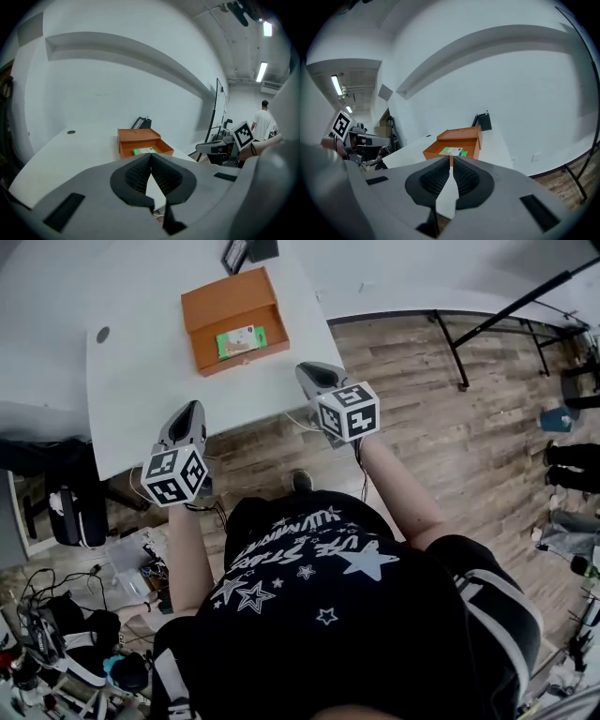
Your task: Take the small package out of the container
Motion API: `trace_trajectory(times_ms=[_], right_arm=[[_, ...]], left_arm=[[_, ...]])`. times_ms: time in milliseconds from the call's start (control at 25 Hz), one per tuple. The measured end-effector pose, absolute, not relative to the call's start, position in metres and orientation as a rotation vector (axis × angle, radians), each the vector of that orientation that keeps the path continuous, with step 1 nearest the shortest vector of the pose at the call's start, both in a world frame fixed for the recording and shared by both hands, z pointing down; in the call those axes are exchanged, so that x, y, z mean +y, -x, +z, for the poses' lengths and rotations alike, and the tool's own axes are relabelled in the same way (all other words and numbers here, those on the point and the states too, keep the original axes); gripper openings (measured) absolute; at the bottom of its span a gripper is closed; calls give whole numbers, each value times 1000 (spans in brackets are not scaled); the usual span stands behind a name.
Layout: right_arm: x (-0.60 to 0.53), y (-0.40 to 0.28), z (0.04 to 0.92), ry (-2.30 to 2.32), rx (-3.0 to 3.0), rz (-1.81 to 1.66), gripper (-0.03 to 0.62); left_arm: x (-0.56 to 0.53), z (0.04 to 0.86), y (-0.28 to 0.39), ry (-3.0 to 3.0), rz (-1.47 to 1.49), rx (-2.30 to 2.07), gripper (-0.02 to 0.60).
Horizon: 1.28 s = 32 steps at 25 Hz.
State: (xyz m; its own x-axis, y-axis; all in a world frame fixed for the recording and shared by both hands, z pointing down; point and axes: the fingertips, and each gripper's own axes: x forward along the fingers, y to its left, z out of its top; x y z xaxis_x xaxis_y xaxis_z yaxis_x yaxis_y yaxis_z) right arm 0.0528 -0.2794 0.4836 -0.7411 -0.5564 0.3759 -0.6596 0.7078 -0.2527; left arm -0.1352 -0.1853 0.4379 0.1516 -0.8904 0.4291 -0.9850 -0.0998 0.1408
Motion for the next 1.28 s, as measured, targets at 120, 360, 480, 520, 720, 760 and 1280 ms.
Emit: trace_trajectory(times_ms=[120,360,480,520,720,760,1280], right_arm=[[-291,-56,486,-944,-2644,561,54],[-308,-53,488,-950,-2657,588,54],[-318,-50,491,-959,-2650,586,54],[-323,-50,491,-966,-2645,584,54],[-350,-42,491,-999,-2633,579,54],[-356,-39,491,-1005,-2629,579,54],[-427,-8,499,-1093,-2551,618,54]], left_arm=[[-199,434,126,-2049,342,-1780,19],[-225,434,123,-2097,412,-1747,20],[-244,436,126,-2124,423,-1710,20],[-252,438,127,-2133,432,-1699,20],[-291,451,133,-2194,572,-1619,20],[-298,455,134,-2206,603,-1594,20],[-366,508,139,-2315,971,-1150,143]])
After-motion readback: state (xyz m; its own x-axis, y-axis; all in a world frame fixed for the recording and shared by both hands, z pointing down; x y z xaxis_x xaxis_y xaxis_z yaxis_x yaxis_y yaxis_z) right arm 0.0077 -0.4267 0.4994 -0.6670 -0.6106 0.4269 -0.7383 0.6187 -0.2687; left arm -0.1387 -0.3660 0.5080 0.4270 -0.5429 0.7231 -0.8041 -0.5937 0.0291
